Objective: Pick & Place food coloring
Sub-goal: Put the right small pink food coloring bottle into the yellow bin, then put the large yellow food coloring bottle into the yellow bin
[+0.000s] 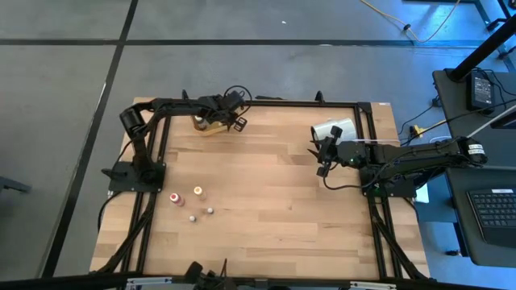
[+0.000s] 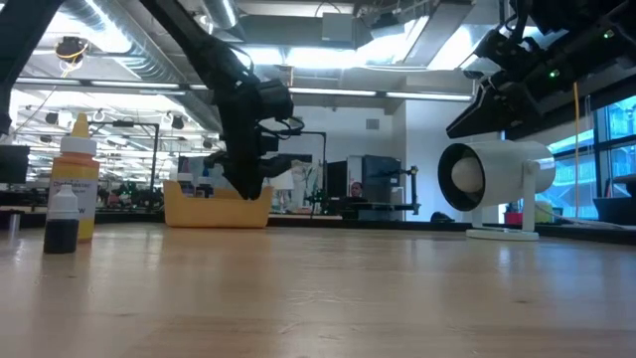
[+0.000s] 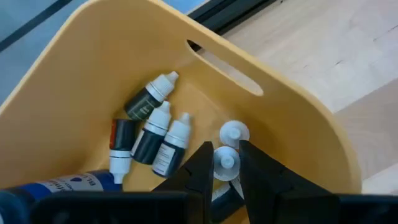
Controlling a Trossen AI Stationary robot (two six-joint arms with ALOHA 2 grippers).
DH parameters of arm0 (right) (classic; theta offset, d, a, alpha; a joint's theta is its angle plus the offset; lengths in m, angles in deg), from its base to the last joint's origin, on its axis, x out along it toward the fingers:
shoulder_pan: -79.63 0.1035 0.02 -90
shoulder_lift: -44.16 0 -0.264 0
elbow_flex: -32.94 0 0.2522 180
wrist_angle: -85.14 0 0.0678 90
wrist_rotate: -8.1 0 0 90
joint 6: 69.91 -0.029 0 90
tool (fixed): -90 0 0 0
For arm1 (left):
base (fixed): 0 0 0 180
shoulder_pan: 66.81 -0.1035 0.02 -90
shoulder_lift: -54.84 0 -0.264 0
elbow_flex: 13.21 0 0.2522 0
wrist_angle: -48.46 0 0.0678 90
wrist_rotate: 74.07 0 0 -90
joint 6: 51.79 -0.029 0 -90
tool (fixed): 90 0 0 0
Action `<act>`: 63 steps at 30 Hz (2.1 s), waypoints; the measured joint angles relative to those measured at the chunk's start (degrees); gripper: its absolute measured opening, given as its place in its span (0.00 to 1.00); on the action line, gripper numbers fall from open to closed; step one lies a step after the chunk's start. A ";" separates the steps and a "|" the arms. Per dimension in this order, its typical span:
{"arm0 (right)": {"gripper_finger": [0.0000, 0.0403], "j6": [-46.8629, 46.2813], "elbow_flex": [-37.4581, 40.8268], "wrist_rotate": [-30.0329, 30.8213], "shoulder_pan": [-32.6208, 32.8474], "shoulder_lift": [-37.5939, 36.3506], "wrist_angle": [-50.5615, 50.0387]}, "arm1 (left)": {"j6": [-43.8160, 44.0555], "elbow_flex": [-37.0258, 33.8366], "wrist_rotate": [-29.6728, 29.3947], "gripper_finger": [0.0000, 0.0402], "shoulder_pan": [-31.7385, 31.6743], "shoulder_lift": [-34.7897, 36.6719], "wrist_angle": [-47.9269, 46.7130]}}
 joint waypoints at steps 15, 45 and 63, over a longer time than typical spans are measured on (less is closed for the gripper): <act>0.36 0.00 0.00 -0.02 0.00 0.00 -0.08 | -0.42 0.00 0.02 0.26 0.17 0.00 2.85; 0.36 -0.21 0.00 -2.47 0.00 0.00 0.03 | -9.77 -3.75 7.65 0.48 31.34 23.38 -4.63; 0.36 -2.02 0.00 -2.66 0.04 0.00 0.59 | -3.43 -9.42 0.20 0.47 34.95 22.21 7.08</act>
